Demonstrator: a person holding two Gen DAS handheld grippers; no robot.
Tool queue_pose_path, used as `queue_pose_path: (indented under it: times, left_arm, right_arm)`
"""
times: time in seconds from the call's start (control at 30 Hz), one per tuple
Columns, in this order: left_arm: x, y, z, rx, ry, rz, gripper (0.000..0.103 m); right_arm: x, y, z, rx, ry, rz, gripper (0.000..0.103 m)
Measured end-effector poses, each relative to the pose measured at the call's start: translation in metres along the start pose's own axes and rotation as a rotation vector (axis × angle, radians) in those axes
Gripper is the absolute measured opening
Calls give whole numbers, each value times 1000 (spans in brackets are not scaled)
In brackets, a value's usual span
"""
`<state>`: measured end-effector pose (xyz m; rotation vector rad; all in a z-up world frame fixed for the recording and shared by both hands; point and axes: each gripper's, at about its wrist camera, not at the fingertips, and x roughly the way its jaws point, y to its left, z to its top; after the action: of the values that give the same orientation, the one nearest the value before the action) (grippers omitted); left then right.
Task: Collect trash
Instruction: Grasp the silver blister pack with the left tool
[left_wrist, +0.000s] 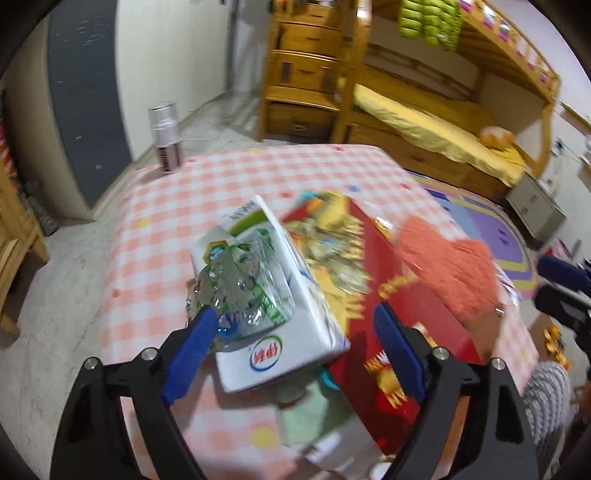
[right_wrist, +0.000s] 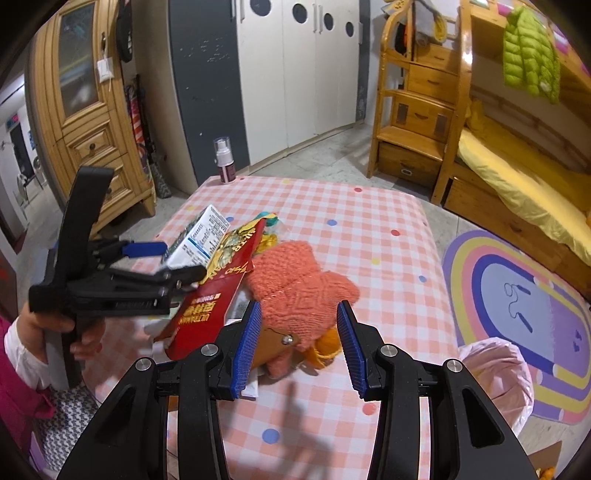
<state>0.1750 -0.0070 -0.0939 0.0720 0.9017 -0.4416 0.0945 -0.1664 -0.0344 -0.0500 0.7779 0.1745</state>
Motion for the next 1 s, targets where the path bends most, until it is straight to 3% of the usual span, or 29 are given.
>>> queue_pose_path:
  times: [0.2, 0.33, 0.5, 0.63, 0.8, 1.0]
  left_arm:
    - [-5, -35, -5, 25, 17, -99, 84]
    - [-10, -51, -9, 23, 12, -117, 84]
    - [-36, -41, -18, -19, -48, -78, 84]
    - [-53, -22, -28, -43, -81, -3, 84]
    - [-48, 16, -42, -83, -57, 100, 84]
    - [-32, 33, -46, -89, -25, 112, 80]
  right_arm:
    - [-11, -12, -5, 29, -14, -16, 44]
    - [-18, -19, -8, 46, -23, -29, 44]
    - [-24, -24, -15, 50, -26, -35, 44]
    - [-26, -27, -20, 60, -22, -32, 44]
    - [-25, -25, -24, 64, -14, -30, 44]
    - [-20, -19, -23, 52, -4, -27, 44]
